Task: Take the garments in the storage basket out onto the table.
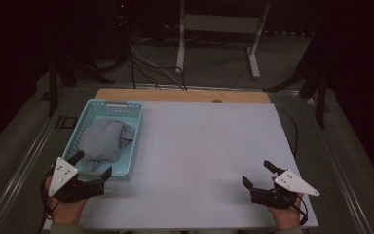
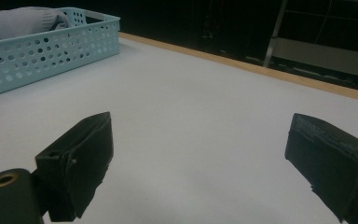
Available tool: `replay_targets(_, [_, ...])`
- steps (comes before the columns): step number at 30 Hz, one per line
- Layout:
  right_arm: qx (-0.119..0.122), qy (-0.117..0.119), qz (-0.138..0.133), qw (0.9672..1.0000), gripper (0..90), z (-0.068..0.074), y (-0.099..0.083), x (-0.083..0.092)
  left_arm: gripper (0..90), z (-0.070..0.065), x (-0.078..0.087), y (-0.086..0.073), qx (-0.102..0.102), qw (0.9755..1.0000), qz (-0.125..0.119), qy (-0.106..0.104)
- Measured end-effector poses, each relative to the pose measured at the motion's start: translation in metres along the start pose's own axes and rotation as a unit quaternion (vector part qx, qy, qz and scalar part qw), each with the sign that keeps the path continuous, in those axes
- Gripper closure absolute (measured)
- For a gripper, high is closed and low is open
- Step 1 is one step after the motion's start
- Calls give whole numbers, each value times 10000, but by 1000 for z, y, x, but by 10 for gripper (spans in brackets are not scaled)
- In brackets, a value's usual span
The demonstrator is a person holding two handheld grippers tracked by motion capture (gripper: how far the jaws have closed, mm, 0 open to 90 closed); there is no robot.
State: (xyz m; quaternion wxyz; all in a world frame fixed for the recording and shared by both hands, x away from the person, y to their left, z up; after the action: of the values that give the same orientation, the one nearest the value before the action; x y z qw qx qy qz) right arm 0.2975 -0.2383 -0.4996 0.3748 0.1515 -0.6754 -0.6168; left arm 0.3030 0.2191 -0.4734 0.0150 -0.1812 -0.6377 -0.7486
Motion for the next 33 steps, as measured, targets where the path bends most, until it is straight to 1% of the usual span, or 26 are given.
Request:
replay_targets(1, [17,0,-2,10000,76,1,0,0,2,-2,-1,0,21,10000,10,-54])
replay_targets(4, [38,-14,0,10000,76,0,0,0,2,-1,-1,0,44,10000,12,-51])
replay_targets(5, [51,-52,10,10000,77,0,0,0,2,-1,-1,0,65,10000,13,-50])
replay_targets(10, [5,-100,-4,10000,77,-1,0,2,2,-1,-1,-1,44,10000,54,-49])
replay_targets(11, [18,-125,18,9999,77,-1,-1,2,3,-1,-1,1,21,10000,59,-43])
replay_targets(14, [26,-104,76,9999,76,0,-2,0,3,-1,0,0,11,10000,86,-19])
replay_targets(18, [70,-102,61,9999,76,1,-1,1,3,-1,0,0,31,9999,96,4])
replay_targets(20, [62,-145,63,9999,76,0,-2,1,3,-1,0,2,67,9999,86,-2])
replay_targets(21, [62,-178,66,9998,76,-1,-2,1,3,1,1,7,191,9998,23,-13])
replay_targets(22, [62,-178,66,9998,76,-1,-2,1,3,1,1,7,191,9998,23,-13])
replay_targets(24, [58,-212,106,9997,76,-2,-4,0,3,2,2,13,212,9998,-35,-18])
replay_targets(25, [66,-233,120,9996,76,-2,-4,0,3,1,4,18,255,9996,-73,-73])
replay_targets(27, [86,-252,117,9996,76,-2,-4,0,3,1,5,20,240,9996,-75,-84])
replay_targets(28, [83,-272,90,9996,76,-2,-3,1,2,0,5,22,196,9997,-76,-103])
replay_targets(33, [33,-306,95,9995,77,-4,-4,2,3,0,3,26,160,9998,-69,-139])
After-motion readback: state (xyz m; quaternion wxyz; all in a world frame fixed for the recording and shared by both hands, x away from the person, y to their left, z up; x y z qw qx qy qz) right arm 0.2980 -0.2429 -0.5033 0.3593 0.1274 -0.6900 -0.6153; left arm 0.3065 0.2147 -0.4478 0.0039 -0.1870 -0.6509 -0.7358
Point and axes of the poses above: each handheld gripper's, and its own axes: x roughly backward along the jaws, y roughly out of its top, z roughly to its left, the point moved 10 cm from there along -x, roughly forward along the jaws, and after that the axes turned 12 degrees about y, right-handed, at the moved point
